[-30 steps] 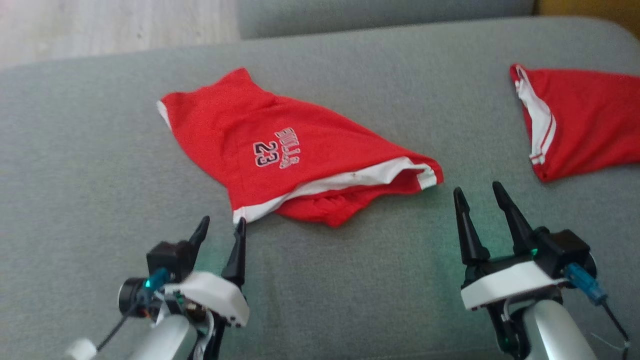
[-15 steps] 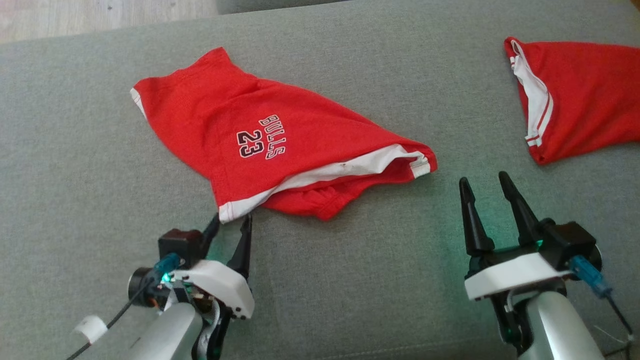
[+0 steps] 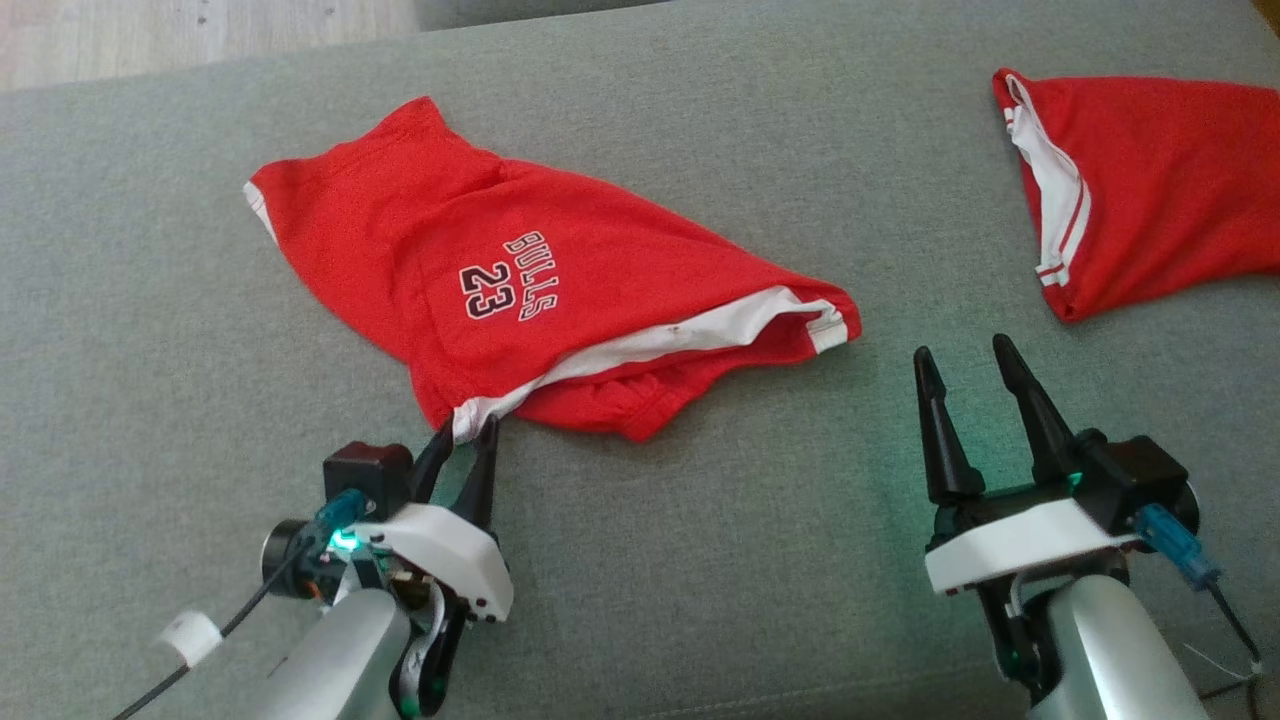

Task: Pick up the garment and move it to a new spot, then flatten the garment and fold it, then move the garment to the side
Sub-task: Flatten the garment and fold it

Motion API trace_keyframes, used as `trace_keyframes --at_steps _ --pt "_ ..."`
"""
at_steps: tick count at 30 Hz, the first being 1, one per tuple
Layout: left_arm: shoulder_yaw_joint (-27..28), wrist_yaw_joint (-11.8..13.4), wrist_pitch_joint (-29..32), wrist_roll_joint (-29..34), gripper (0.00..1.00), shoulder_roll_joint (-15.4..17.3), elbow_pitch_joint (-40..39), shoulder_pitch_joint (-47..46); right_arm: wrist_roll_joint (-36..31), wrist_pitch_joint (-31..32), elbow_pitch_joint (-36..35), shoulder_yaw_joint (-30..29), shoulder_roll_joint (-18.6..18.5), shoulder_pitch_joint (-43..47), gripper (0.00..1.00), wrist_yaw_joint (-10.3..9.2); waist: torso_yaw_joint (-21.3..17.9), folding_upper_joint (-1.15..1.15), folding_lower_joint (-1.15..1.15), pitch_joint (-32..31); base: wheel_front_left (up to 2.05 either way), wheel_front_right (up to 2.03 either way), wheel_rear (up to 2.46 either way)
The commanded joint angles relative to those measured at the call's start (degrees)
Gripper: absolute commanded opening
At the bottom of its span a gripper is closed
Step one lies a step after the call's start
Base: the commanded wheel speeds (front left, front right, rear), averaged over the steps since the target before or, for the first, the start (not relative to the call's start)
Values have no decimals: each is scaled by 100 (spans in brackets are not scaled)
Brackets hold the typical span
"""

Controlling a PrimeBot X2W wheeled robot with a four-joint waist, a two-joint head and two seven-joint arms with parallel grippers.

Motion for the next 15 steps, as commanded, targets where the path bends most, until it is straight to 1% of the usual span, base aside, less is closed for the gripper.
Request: trace_keyframes --at_steps 1,4,5,9,12,15 --pt "141 -21 -41 -35 42 59 -76 -272 -2 -64 -138 137 -30 -192 100 20 -17 0 0 5 0 0 0" --pt "141 -45 -85 -53 2 35 -16 -312 82 -36 -105 211 -30 -194 100 20 -27 0 0 12 0 0 0" --pt "141 -52 -104 -58 0 30 0 -315 177 -19 -82 270 -30 -199 100 20 -23 0 0 10 0 0 0" --pt "230 26 -366 -50 0 54 -17 -270 695 43 91 515 -30 -287 100 20 20 0 0 -6 0 0 0" --pt "342 108 -614 -59 0 76 -98 -231 1141 111 358 673 -30 -436 100 20 96 0 0 -17 0 0 0" --pt "382 155 -751 -39 0 107 -197 -204 1419 226 730 850 -30 -650 100 20 197 0 0 -13 0 0 0"
